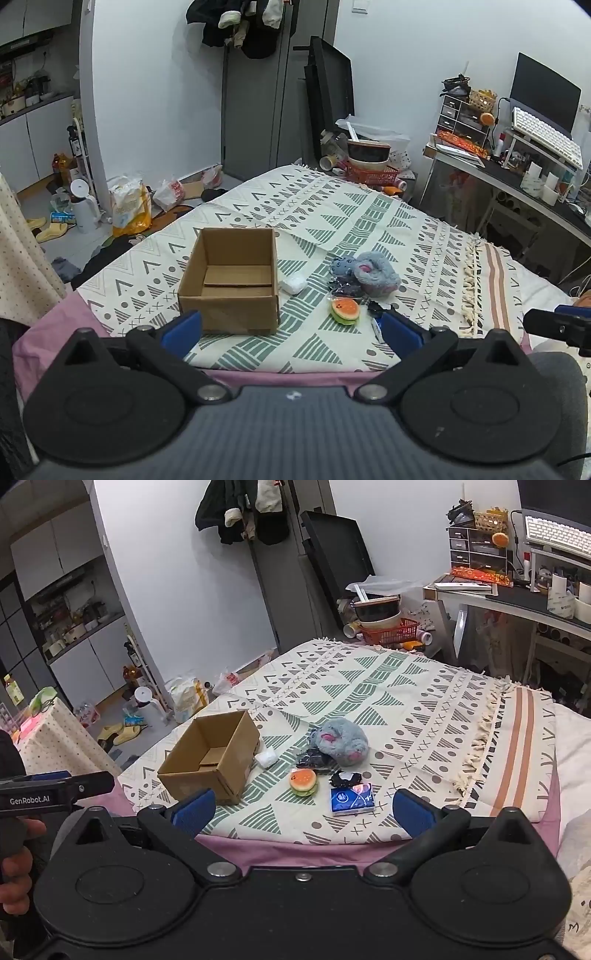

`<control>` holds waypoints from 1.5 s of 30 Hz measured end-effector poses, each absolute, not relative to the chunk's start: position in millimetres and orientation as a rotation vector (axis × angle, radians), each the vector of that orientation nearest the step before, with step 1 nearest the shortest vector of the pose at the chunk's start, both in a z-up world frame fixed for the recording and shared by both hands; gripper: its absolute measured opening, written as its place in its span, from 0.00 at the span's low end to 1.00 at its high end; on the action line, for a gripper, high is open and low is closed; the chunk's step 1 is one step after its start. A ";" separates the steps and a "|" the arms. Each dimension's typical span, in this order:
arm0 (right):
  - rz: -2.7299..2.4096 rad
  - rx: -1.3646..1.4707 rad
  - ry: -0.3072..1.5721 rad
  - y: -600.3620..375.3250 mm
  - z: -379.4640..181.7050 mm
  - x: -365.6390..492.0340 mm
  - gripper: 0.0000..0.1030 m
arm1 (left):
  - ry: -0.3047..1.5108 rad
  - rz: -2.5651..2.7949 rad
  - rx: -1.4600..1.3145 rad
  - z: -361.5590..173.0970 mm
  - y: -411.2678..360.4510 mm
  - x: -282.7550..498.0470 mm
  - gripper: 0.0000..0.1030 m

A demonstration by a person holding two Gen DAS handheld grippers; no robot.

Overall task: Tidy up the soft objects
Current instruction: 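Move both tools toward the plush toys and tissue pack on the bed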

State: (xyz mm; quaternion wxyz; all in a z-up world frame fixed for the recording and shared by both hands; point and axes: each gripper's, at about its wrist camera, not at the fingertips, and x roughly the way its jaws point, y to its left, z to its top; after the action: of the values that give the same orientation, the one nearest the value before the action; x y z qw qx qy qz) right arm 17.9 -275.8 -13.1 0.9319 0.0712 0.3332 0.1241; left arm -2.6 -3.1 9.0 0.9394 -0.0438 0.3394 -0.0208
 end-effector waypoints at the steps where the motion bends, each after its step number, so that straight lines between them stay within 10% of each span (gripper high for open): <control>1: 0.253 0.146 0.681 -275.7 -12.8 18.2 1.00 | 0.690 -0.043 -0.084 9.5 -7.0 -3.1 0.99; 45: 0.208 0.139 0.669 -280.1 -9.3 15.9 1.00 | 0.659 -0.087 -0.111 12.9 -15.2 -1.8 0.99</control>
State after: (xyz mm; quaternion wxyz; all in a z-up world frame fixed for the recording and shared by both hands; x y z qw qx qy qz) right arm 15.9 -280.1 -9.3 0.9369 0.0681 0.3275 0.1018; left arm -1.8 -15.2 12.9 0.9437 -0.0544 0.3235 -0.0426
